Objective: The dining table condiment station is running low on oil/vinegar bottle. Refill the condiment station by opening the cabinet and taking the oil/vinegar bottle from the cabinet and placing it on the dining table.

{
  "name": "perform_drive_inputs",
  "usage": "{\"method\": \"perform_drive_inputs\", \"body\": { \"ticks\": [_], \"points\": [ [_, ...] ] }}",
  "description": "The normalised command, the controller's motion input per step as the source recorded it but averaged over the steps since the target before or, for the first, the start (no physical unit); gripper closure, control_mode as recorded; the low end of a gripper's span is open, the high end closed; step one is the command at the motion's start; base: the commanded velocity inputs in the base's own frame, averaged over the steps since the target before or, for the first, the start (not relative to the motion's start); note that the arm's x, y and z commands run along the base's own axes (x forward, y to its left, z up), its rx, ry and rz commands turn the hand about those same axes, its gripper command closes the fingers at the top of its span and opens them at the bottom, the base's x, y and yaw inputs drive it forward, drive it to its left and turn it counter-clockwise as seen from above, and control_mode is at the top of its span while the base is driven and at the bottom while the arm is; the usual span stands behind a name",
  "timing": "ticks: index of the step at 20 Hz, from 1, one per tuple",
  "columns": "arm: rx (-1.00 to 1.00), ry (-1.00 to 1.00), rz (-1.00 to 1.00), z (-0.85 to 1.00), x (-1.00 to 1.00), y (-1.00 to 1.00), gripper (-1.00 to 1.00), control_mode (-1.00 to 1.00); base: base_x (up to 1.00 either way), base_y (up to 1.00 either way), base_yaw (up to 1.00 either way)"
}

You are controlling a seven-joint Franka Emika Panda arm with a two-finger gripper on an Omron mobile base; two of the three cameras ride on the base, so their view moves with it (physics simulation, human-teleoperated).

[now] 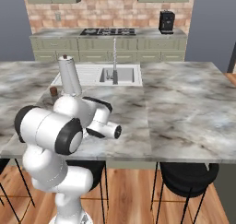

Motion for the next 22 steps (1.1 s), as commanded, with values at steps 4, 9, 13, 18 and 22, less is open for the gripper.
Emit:
{"method": "perform_drive_inputs", "body": {
  "ticks": [4,9,13,18,22],
  "points": [
    [0.00,0.00,0.01,-0.16,0.44,0.00,1.00,-1.00,0.00,0.00,0.00],
    [0.00,-0.01,0.03,-0.20,0.41,0.00,1.00,-1.00,0.00,0.00,0.00],
    [0.00,-0.04,0.05,-0.29,0.22,0.01,1.00,-1.00,0.00,0.00,0.00],
    [0.00,-0.11,0.09,-0.26,0.01,0.07,1.00,-1.00,0.00,0.00,0.00],
    [0.00,-0.15,0.11,-0.19,0.00,0.14,-1.00,-1.00,0.00,0.00,0.00]
  ]
}}
